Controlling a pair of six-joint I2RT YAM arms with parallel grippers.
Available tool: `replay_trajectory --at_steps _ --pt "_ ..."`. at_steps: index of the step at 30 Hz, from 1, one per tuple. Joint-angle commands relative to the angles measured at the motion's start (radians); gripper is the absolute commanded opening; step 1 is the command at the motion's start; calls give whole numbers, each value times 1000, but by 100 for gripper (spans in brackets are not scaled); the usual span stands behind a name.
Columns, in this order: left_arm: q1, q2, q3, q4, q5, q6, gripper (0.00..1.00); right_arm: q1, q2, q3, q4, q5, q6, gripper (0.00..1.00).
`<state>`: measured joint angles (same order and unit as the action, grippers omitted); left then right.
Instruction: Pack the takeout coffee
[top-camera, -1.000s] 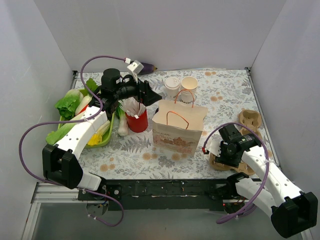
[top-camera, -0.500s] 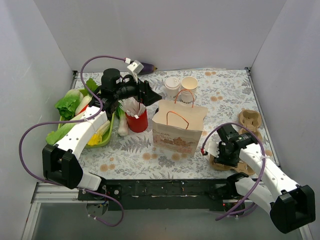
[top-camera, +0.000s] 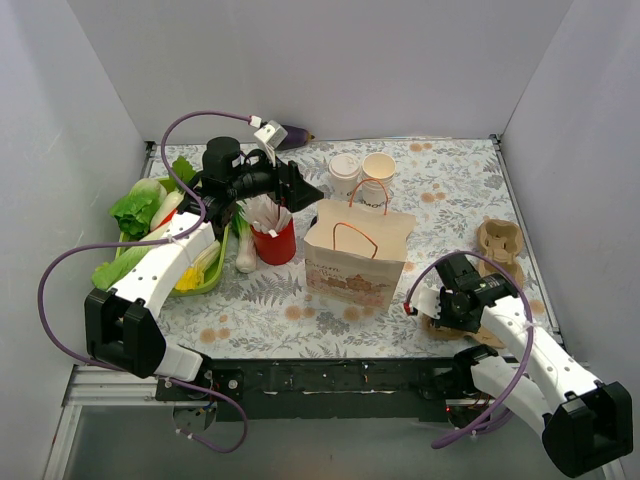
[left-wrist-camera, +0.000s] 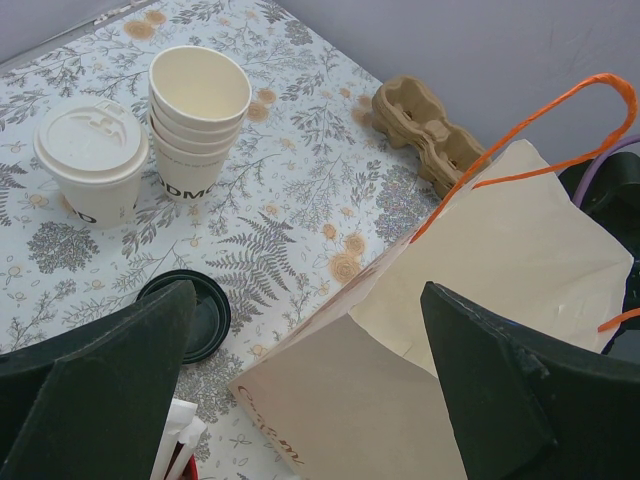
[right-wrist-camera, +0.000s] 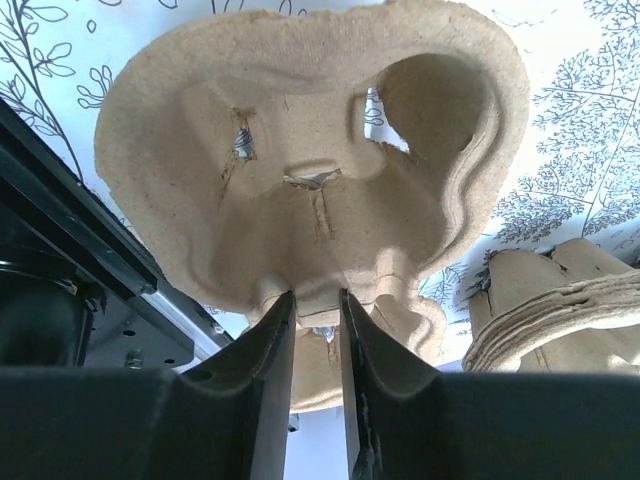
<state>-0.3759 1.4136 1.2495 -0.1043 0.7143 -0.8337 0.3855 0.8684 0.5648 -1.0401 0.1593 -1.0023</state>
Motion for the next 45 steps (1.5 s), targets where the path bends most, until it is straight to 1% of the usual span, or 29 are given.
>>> replay_trajectory --at_steps 1,3,6,9,13,14,15,17,18,21,22,26,32,39,45 --pt "0 -30 4 5 -6 7 98 -7 -11 21 -12 -7 -59 25" --pt "2 -25 7 11 -3 4 98 -5 -12 70 -37 -9 -50 23" --pt "3 -21 14 14 1 2 98 -5 -22 153 -118 -15 -36 17" --pt "3 -16 18 18 4 -2 98 -5 -42 233 -187 -21 -12 14" --pt "9 -4 16 43 17 -21 98 -7 -60 286 -253 -33 47 13" --pt "11 5 18 54 14 -25 98 -7 -63 290 -265 -58 54 14" --pt "15 8 18 63 17 -45 98 -7 -78 284 -265 -76 51 22" --pt "20 24 22 77 27 -59 98 -5 -91 244 -253 -84 33 32" --pt "23 30 33 77 31 -64 98 -7 -92 227 -221 -69 28 41" --pt "23 41 44 72 33 -68 98 -7 -74 170 -173 -37 -7 52" --pt "25 41 47 69 33 -67 98 -7 -68 159 -161 -41 -18 54" --pt "23 38 44 58 30 -58 98 -5 -16 116 -114 -29 -33 57" --pt "23 21 31 40 13 -41 98 -10 38 101 -32 -21 -67 58" --pt "23 24 31 40 8 -35 98 -23 93 79 12 2 -90 54" --pt "23 28 28 48 11 -39 98 -33 103 55 35 14 -104 53"
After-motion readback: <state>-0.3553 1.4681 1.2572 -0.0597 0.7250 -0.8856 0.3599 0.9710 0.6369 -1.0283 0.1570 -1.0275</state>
